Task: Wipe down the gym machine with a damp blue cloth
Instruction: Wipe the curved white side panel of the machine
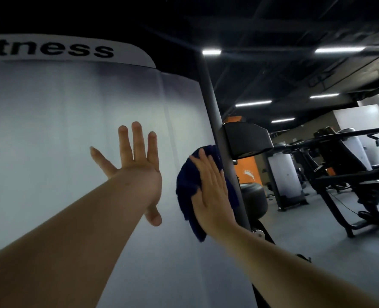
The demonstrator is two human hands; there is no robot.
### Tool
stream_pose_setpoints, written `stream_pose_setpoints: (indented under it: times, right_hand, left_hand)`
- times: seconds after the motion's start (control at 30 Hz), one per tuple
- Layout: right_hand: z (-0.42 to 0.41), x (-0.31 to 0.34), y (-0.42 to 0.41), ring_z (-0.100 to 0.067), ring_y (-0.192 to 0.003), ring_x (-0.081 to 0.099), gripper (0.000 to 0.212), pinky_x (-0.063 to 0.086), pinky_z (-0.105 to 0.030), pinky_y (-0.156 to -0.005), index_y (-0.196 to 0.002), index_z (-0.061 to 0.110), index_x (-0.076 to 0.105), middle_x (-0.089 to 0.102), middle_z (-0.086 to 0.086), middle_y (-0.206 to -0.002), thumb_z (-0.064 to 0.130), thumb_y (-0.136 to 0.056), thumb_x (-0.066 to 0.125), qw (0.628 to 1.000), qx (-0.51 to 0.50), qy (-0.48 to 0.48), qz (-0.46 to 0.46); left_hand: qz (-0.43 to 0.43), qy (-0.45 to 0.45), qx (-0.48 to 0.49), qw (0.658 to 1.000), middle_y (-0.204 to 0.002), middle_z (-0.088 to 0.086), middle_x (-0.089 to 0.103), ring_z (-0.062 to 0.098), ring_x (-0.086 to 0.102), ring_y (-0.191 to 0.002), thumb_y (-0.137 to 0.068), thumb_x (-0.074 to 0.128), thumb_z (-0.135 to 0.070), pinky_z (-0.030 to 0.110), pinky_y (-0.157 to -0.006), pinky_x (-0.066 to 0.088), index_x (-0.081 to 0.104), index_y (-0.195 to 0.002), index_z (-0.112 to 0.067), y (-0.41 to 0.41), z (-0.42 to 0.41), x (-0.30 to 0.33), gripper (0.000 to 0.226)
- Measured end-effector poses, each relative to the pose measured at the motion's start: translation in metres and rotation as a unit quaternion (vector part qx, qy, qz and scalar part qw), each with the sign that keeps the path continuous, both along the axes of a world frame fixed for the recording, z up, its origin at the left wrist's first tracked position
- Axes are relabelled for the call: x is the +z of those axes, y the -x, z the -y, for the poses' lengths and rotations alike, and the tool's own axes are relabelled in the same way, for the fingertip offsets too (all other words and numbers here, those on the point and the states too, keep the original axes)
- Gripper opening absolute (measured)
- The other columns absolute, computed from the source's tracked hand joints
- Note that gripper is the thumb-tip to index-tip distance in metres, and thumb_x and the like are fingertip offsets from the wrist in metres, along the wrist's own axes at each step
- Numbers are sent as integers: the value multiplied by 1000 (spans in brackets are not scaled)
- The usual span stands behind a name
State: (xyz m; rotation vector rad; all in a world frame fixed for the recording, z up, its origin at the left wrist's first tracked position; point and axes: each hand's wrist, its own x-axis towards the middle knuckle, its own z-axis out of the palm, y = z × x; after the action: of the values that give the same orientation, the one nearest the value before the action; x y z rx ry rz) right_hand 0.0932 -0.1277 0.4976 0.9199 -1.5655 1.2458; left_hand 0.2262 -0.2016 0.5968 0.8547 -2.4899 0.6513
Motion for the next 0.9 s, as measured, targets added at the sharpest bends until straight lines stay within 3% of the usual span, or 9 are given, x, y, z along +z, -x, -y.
stream_pose_setpoints:
  times: [0.07,0.23,0.37,0.47,0.57,0.63,0.8,0.9]
  right_hand:
    - [-2,-17,14,2,-148,-4,53,1,-40,-123,-150,43,20,5,26,-159,33,-99,28,997,-49,-41,-43]
    - [-2,39,28,-14,-150,3,56,10,-50,-122,-151,42,18,4,11,-163,40,-96,23,998,-64,-4,7]
    - [3,9,17,-6,-150,-4,58,0,-41,-123,-152,43,12,0,15,-163,54,-96,17,996,-73,-44,-32]
    - [-7,0,28,0,-148,-8,60,0,-39,-123,-151,44,14,-3,21,-161,53,-93,19,992,-76,-87,-50]
    - [-5,40,34,-13,-151,4,63,8,-45,-123,-153,38,16,6,9,-163,51,-91,17,997,-72,-19,0]
    - [4,48,25,-16,-151,4,62,6,-44,-123,-154,35,14,7,6,-164,46,-94,14,997,-78,2,24]
    - [-3,-7,12,3,-148,-9,53,-5,-32,-122,-153,40,9,-4,25,-159,41,-101,13,984,-72,-129,-100]
    - [-2,30,19,-6,-150,-5,59,1,-40,-123,-155,35,13,2,14,-163,43,-96,10,986,-98,-104,-82]
  left_hand:
    - [1,3,-8,1000,-124,25,-64,47,-52,-120,-50,89,-59,77,-99,-8,-57,-118,-6,0,1,-2,169]
    - [-4,2,-8,1000,-128,27,-61,49,-49,-123,-45,90,-59,76,-96,-12,-55,-122,-4,6,1,-3,173]
    - [-3,6,-12,1000,-125,25,-63,49,-51,-121,-50,88,-60,78,-99,-7,-57,-114,-7,4,3,-3,168]
    - [-9,10,-26,1000,-127,23,-62,47,-51,-122,-50,89,-59,77,-100,-8,-57,-115,-8,2,4,-5,168]
    - [-9,7,-23,1000,-127,24,-62,48,-50,-122,-47,90,-57,78,-98,-8,-56,-120,-7,5,4,-5,171]
    - [-14,6,-23,1000,-127,24,-62,48,-50,-123,-46,91,-58,79,-98,-8,-55,-123,-8,7,4,-4,172]
    - [-58,24,-90,994,-138,14,-57,38,-45,-133,-47,87,-63,72,-106,-9,-47,-136,-18,-2,15,-12,167]
    - [-125,-8,-74,989,-138,15,-57,40,-42,-135,-46,86,-66,72,-106,-7,-46,-137,-16,-8,20,-23,168]
